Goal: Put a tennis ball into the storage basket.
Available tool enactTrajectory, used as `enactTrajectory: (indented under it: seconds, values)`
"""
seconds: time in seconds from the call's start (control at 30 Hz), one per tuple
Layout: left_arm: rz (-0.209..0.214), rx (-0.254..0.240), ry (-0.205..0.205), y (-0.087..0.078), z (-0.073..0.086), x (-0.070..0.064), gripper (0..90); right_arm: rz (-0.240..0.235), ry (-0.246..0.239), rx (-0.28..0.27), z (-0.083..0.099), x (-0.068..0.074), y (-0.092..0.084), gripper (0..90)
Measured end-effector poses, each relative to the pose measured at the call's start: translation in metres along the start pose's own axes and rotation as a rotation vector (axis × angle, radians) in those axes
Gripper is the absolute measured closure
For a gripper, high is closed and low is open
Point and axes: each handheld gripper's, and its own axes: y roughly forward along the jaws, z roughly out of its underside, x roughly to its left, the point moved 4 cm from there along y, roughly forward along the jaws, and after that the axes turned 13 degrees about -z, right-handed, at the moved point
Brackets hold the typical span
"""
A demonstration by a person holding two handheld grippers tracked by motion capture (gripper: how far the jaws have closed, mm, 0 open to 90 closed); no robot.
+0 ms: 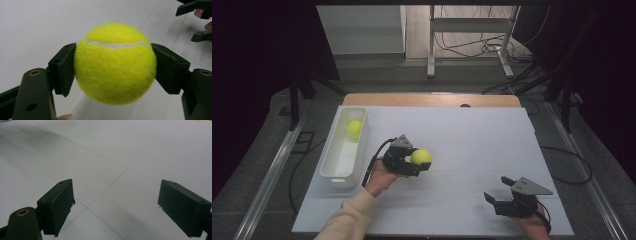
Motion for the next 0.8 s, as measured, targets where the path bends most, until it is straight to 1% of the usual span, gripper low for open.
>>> enactTrajectory:
  seconds: [0.17,0.4,0.43,0.8]
  values:
    - [-0.001,-0.021,0.002,-0.008,-0.002,-0.001,26.5,0.001,-0.001,0.000,0.000,0.000,0.000,14.0]
    - [-0.006,-0.062,0.008,-0.022,-0.008,-0.001,26.5,0.001,-0.002,0.000,0.000,0.000,0.000,14.0]
    - [-0.006,-0.062,0.008,-0.022,-0.008,-0.001,26.5,0.001,-0.001,0.000,0.000,0.000,0.000,14.0]
    - [-0.020,-0.108,-0.003,-0.037,-0.013,0.003,26.5,0.004,-0.004,0.002,0.000,0.000,0.000,14.0]
